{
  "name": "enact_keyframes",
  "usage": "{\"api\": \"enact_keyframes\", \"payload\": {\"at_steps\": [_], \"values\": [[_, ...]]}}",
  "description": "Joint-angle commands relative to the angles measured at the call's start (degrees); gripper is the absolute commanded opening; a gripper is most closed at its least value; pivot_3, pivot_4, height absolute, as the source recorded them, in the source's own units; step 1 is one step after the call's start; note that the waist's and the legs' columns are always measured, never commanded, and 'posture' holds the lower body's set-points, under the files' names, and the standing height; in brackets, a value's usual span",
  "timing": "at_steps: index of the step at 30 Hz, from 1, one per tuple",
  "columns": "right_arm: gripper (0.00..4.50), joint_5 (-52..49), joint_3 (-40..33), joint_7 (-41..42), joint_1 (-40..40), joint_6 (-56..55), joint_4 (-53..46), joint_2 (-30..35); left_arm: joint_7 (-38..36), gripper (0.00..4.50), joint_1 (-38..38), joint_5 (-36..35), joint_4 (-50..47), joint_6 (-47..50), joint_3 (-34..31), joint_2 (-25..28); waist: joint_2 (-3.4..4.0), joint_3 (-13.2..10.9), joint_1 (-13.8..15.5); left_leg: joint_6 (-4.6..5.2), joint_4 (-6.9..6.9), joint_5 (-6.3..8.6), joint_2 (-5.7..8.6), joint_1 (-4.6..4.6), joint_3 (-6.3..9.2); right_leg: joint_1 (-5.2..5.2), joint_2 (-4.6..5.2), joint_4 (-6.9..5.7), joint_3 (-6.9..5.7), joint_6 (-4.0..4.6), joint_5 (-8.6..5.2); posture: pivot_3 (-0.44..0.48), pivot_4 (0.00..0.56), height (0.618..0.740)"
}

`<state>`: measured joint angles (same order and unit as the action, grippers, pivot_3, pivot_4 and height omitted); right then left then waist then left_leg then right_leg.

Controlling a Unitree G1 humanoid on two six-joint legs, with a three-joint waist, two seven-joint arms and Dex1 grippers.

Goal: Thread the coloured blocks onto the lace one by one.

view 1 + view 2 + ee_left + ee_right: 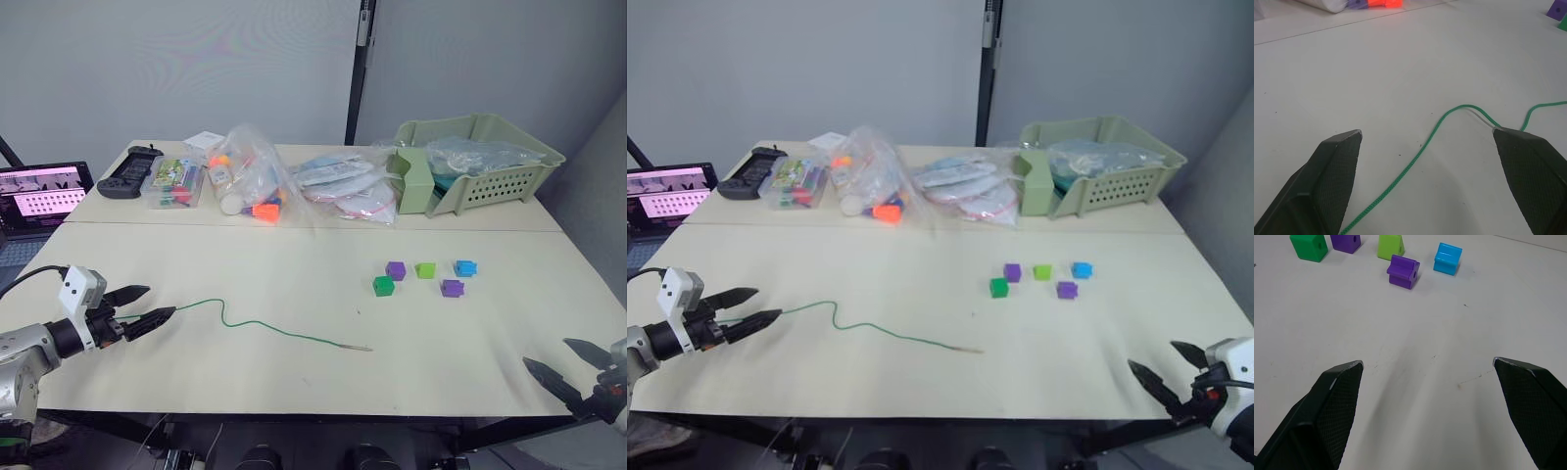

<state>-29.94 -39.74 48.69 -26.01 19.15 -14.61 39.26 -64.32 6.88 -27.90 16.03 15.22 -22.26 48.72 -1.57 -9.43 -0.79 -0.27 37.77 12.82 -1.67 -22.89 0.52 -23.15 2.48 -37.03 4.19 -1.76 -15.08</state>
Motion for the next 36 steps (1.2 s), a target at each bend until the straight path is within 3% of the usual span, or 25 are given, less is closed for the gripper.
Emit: {"api": "enact_keyframes", "payload": {"at_steps": [1,4,10,13,19,26,32,36], "values": [[4.49,-0.56,0.67,1.74,1.31,-1.95,-0.72,0.5,-0.85,4.5,1.23,-1.41,-3.87,1.13,0.24,0.67,0.0,0.0,0.0,0.0,0.0,0.0,0.0,0.0,0.0,0.0,0.0,0.0,0.0,0.0,0.0,0.0,0.15,0.74],[4.49,-2.62,4.87,7.06,4.72,-1.76,-0.79,2.62,-2.55,4.5,3.25,-5.19,-12.12,6.28,4.23,-0.84,-0.05,-0.02,0.07,0.0,0.01,0.0,-0.01,-0.01,0.0,0.02,0.0,0.0,-0.01,-0.01,0.01,0.0,0.15,0.74],[4.49,-2.76,13.09,15.29,12.11,0.57,-0.42,9.58,-8.51,4.5,8.36,-5.25,-21.93,10.49,16.01,-1.6,-0.03,-0.02,-0.1,0.01,0.08,0.0,0.1,-0.02,-0.04,0.02,-0.05,-0.04,0.09,-0.06,0.04,0.0,0.15,0.74],[4.49,-2.06,16.82,17.35,15.16,1.45,-0.4,12.34,-8.93,4.5,12.75,1.87,-26.37,9.08,26.62,-2.4,-0.04,-0.02,-0.07,0.03,0.06,0.01,0.21,-0.06,0.02,0.0,-0.13,-0.04,0.09,-0.06,0.04,0.0,0.15,0.74],[4.49,-0.52,20.75,18.9,18.08,0.54,-0.6,14.2,-7.26,4.5,20.24,12.28,-28.98,10.68,42.0,-6.47,-0.06,-0.03,0.11,0.04,0.09,0.0,0.4,-0.11,0.08,0.03,-0.06,-0.04,0.16,-0.12,0.03,0.0,0.15,0.74],[4.49,-0.36,20.78,18.16,17.32,0.49,-2.01,13.05,-1.32,4.5,26.9,18.31,-26.33,19.28,50.03,-15.01,-0.07,-0.03,0.17,0.05,0.17,-0.01,0.53,-0.24,0.25,0.01,-0.02,-0.06,0.11,-0.19,0.03,0.0,0.15,0.74],[4.49,-0.52,20.74,16.07,16.02,0.67,-3.74,10.96,0.79,4.5,28.72,20.18,-23.97,24.53,53.26,-18.91,-0.06,-0.03,-0.04,0.06,0.19,0.0,0.57,-0.25,0.35,0.0,-0.01,-0.09,0.09,-0.22,0.03,0.0,0.15,0.74],[4.49,-0.71,20.4,14.71,15.53,0.62,-4.59,9.82,-0.44,4.5,28.01,21.28,-18.41,22.48,55.6,-19.99,-0.01,0.0,0.04,0.06,0.21,0.0,0.62,-0.19,0.37,0.09,0.03,-0.08,0.09,-0.23,0.03,0.0,0.15,0.74]]}}
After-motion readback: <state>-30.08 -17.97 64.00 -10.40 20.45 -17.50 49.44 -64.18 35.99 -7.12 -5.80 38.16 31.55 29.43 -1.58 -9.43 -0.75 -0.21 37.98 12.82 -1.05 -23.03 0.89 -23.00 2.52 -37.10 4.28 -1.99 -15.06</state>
